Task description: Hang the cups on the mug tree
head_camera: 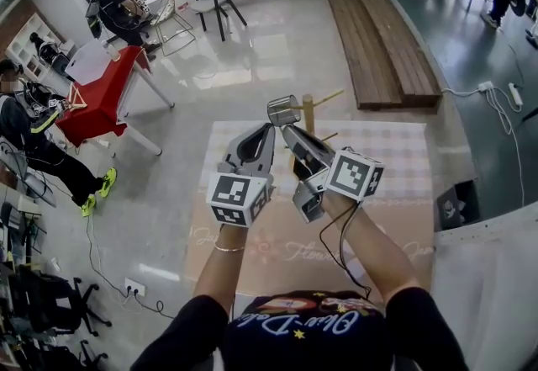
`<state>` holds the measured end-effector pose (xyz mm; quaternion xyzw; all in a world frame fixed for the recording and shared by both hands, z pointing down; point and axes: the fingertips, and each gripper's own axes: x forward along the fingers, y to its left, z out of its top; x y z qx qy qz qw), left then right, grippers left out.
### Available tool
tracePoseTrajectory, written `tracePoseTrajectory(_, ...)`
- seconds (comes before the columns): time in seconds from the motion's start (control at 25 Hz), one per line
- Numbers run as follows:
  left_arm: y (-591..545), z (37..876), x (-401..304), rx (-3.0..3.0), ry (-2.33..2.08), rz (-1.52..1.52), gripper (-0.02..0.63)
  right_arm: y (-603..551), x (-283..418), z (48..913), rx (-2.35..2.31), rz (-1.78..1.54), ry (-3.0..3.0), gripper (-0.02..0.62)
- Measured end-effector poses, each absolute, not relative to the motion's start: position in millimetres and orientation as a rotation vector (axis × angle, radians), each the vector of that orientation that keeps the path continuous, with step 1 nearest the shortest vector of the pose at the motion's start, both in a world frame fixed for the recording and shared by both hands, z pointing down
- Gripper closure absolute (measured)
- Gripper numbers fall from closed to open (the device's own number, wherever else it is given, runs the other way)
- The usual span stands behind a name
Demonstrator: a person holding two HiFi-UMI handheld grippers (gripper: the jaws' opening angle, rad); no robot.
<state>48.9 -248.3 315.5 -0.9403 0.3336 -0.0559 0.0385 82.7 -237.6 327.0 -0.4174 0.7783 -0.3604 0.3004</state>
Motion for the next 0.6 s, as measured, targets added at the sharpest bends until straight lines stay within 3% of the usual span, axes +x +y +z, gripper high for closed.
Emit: tracePoseTrajectory(0.6, -250.7, 312.2, 47.3, -2.889, 1.006, -0.172, 0.598, -240.0, 81.3, 325.4, -1.079, -0.947, 2.035, 0.546)
